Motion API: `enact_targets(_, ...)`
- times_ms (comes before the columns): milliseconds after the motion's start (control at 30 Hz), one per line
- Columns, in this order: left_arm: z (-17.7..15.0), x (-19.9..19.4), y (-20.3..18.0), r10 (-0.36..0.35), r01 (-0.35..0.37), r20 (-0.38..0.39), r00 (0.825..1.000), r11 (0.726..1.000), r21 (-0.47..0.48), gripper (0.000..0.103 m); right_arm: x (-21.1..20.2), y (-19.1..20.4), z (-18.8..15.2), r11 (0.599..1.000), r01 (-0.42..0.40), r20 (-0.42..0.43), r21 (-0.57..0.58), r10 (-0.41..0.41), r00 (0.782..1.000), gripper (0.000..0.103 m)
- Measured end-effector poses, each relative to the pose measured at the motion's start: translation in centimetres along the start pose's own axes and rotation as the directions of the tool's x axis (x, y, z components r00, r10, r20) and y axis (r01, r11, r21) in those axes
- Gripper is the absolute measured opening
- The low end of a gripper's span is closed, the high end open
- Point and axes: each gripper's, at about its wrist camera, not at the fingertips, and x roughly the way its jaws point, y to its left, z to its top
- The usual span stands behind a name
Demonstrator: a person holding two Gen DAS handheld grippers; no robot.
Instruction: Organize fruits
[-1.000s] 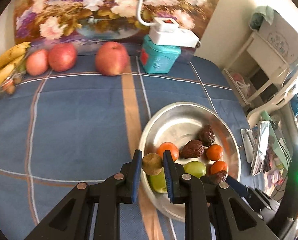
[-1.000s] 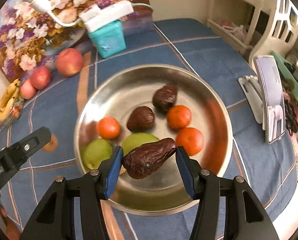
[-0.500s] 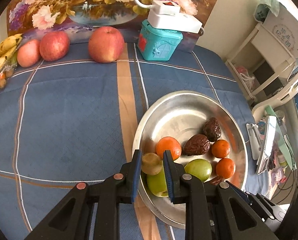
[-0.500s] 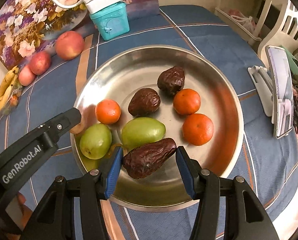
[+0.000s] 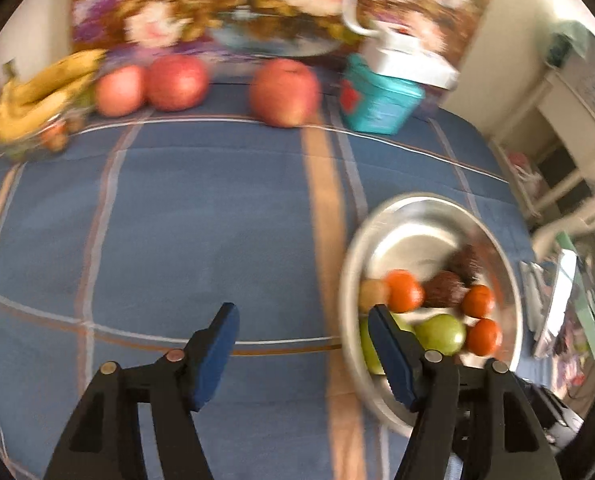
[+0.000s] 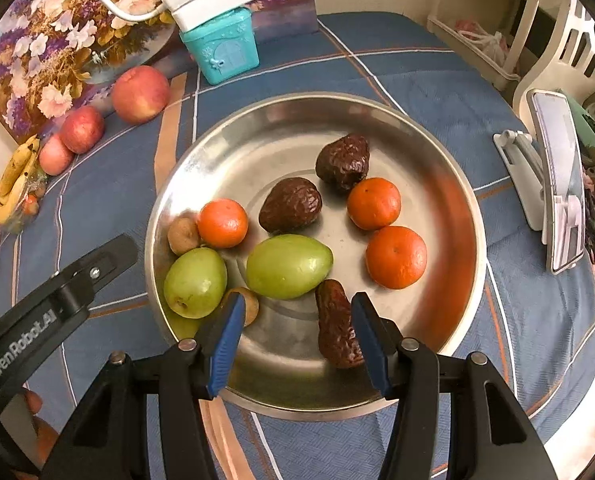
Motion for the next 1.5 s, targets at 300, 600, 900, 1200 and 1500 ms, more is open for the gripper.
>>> enact_targets(300,-1.2,-0.9,5.0,0.159,-0.157,0.020,0.987,0.985,-0.076,0.103,0.2,0.9,-0.3,0.999,-0.004,0.042,-0.038,0.006,0.999,0.088)
enact_targets(600,-3.5,-2.3,5.8,0.229,-0.227,0.028,0.973,0.973,-0.039,0.103,-0.8,2.2,-1.9,0.995,0.010,0.102,-0.101,0.000,0.995,0.093)
enact_targets(900,-5.7,-4.4,7.3,0.360,-0.359,-0.004,0.933,0.929,-0.086,0.103,-1.9,2.5,-3.9,0.991,0.001,0.128,-0.132,0.016,0.992,0.094)
enact_targets(1200,-7.5,-5.8,7.5,0.420,-0.421,-0.032,0.907,0.902,-0.097,0.103,-2.6,2.3,-5.5,0.991,-0.014,0.123,-0.131,0.030,0.992,0.094)
enact_targets(1500,-9.2,-6.8,8.2,0.445,-0.448,-0.053,0.894,0.888,-0.106,0.103,-3.2,2.6,-6.2,0.988,-0.031,0.133,-0.150,0.052,0.990,0.094)
